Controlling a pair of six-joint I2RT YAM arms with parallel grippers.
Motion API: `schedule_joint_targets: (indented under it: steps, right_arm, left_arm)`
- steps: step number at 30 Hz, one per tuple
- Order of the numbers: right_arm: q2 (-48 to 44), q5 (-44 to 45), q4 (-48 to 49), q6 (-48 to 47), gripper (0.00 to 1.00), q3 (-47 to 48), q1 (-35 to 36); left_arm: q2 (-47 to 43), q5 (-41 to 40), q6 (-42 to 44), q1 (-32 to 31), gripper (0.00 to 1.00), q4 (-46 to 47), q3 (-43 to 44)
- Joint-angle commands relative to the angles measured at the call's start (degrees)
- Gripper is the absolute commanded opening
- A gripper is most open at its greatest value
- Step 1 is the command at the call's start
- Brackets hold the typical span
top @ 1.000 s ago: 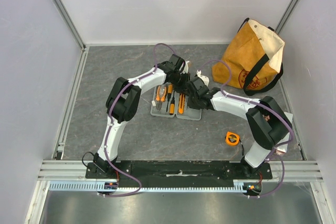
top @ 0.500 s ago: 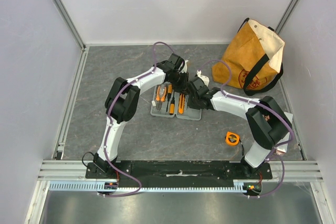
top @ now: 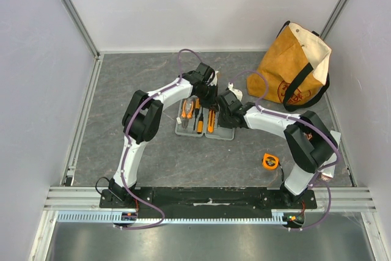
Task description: Pack the tool kit
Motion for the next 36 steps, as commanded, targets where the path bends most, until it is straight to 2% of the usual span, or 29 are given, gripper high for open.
schedule_joint_targets:
  steps: [1,10,23,36]
  right_arm:
    - [1.3,-0.36,0.73,0.24,0.03,1.79,0.19]
    - [1.3,-0.63,1.35,0.5,0.02,1.7,0.19]
    - [-1.6,1.56,0.82,0.42,0.02,1.71,0.19]
    - [-0.11,0.34,1.43,0.33,0.02,1.62,0.28]
  left_arm:
    - [0.74,1.98,2.85,-0.66,0.15,-0.64,2.83]
    - [1.79,3.83,3.81,-1.18,0.14,-0.82,3.01]
    - [3.2,1.02,3.38,-1.1,0.1,-2.93,3.71]
    - [3.46,0.4,2.85,-1.1,0.09,-3.19,3.71]
